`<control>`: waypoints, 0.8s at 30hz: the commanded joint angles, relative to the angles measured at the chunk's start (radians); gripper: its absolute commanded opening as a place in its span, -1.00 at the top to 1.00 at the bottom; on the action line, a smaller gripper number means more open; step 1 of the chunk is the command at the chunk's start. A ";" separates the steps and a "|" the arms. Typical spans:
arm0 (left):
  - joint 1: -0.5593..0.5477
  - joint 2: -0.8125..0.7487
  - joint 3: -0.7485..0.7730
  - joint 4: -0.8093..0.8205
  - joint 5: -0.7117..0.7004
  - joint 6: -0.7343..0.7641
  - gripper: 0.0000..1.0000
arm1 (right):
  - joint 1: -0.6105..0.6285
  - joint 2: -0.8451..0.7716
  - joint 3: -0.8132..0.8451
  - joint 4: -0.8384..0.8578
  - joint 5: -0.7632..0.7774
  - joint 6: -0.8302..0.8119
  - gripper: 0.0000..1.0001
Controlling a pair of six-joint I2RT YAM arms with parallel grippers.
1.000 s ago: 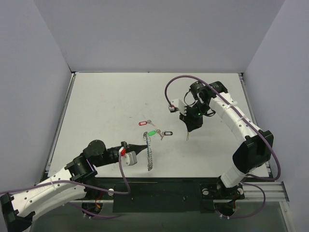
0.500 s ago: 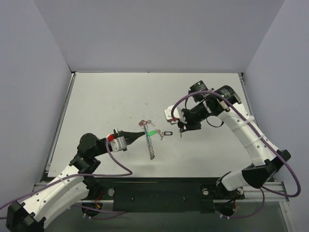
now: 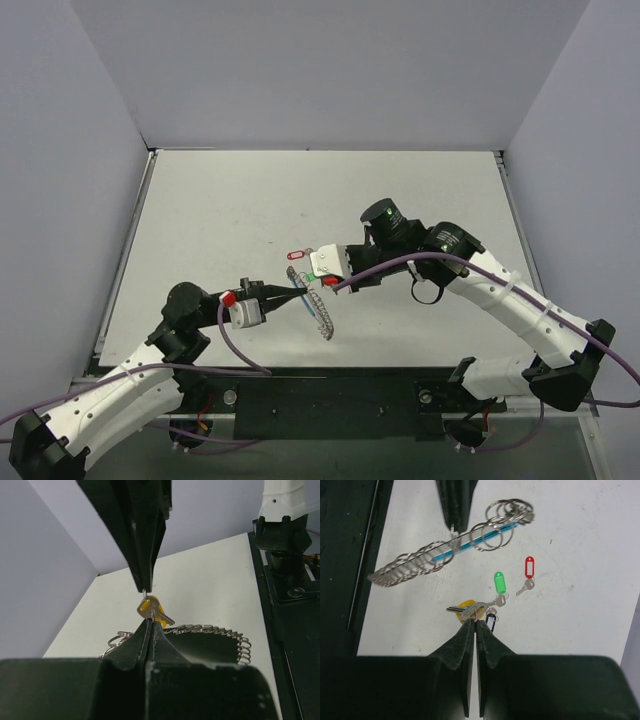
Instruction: Put the keys on the keyring
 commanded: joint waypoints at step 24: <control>-0.091 -0.018 0.023 -0.109 -0.056 0.172 1.00 | 0.147 -0.156 -0.240 0.329 0.080 -0.002 1.00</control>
